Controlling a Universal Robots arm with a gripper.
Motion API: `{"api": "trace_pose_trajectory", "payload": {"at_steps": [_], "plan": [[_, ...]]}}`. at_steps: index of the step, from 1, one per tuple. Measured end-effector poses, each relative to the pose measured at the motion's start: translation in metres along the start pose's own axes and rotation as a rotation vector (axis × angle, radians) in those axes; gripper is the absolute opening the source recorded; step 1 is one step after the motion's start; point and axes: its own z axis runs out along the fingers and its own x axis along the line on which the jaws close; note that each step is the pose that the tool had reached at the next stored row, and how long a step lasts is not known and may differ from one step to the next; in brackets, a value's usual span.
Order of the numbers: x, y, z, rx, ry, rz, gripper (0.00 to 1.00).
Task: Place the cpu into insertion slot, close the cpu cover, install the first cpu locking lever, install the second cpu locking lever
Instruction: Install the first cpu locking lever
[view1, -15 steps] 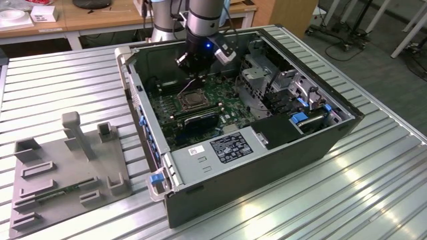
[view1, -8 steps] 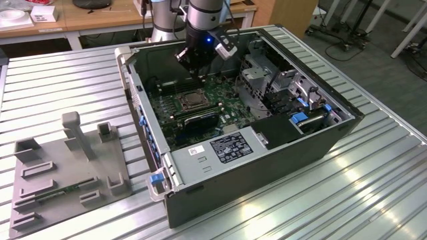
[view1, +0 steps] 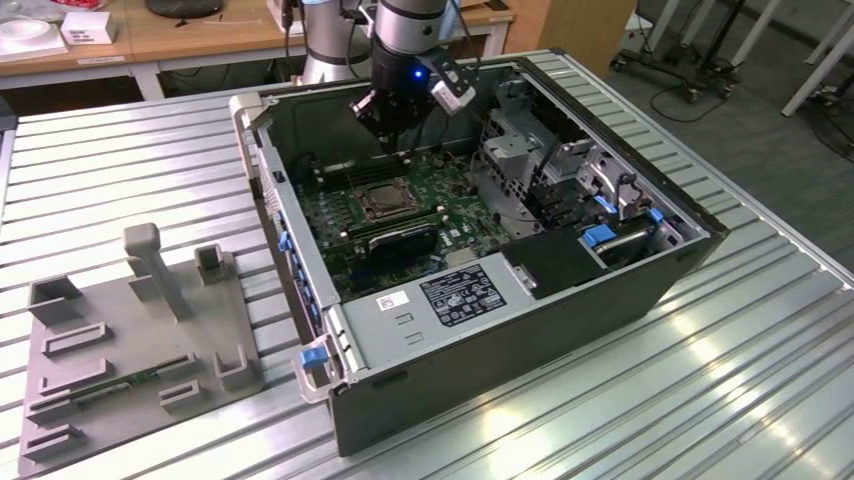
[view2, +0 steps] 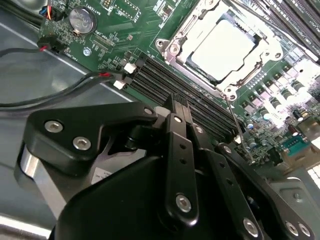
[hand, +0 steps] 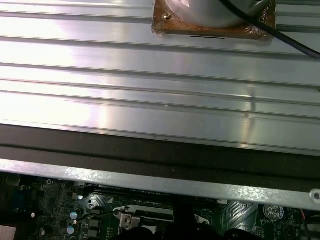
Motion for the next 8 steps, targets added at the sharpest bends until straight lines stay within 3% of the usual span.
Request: {"api": "trace_pose_trajectory", "payload": {"at_steps": [4, 8], "plan": [[0.0022, 0.0002, -0.0002, 0.0005, -0.0010, 0.000, 0.11], [0.0150, 0.0013, 0.0002, 0.0022, -0.0118, -0.001, 0.11]]}}
